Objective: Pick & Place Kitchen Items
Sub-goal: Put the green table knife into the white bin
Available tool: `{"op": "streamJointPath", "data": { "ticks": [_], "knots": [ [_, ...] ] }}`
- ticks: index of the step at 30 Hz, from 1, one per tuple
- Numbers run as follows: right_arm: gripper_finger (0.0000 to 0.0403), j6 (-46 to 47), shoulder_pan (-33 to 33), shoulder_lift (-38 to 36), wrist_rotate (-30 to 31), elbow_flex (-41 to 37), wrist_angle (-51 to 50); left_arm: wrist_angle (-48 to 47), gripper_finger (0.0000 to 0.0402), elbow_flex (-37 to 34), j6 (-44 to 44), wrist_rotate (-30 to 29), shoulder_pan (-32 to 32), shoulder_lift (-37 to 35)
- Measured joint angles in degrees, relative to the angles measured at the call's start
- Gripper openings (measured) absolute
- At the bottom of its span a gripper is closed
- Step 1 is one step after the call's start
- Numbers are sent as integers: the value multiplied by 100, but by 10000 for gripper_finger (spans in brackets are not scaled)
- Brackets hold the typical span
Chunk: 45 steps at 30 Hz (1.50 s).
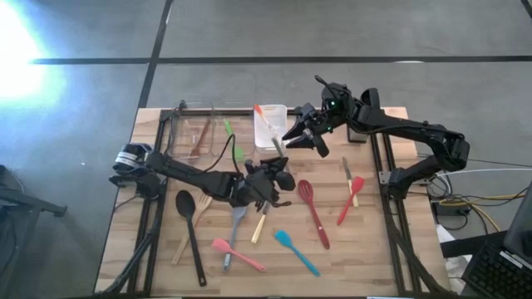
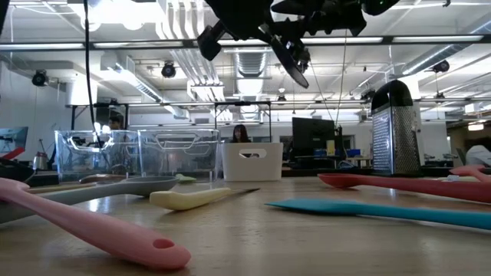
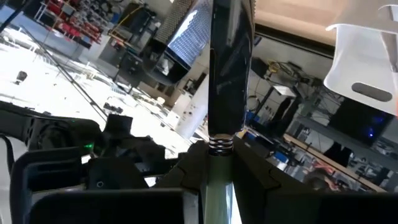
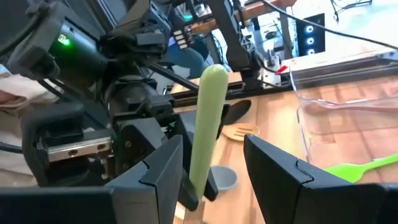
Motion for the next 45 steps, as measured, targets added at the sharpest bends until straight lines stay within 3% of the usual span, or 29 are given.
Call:
{"op": "streamJointPath", "data": {
  "ticks": [19, 30, 38, 45],
  "knots": [
    [164, 309, 268, 33, 199, -2, 551, 421, 52, 16, 440, 492, 96, 2],
    [161, 427, 279, 439, 335, 89, 589, 472, 52, 120, 463, 659, 251, 4],
    [123, 410, 267, 411, 374, 96, 831, 462, 52, 118, 316, 590, 297, 4],
    [50, 453, 266, 374, 381, 155, 783, 355, 52, 111, 382, 549, 307, 13]
  ]
}}
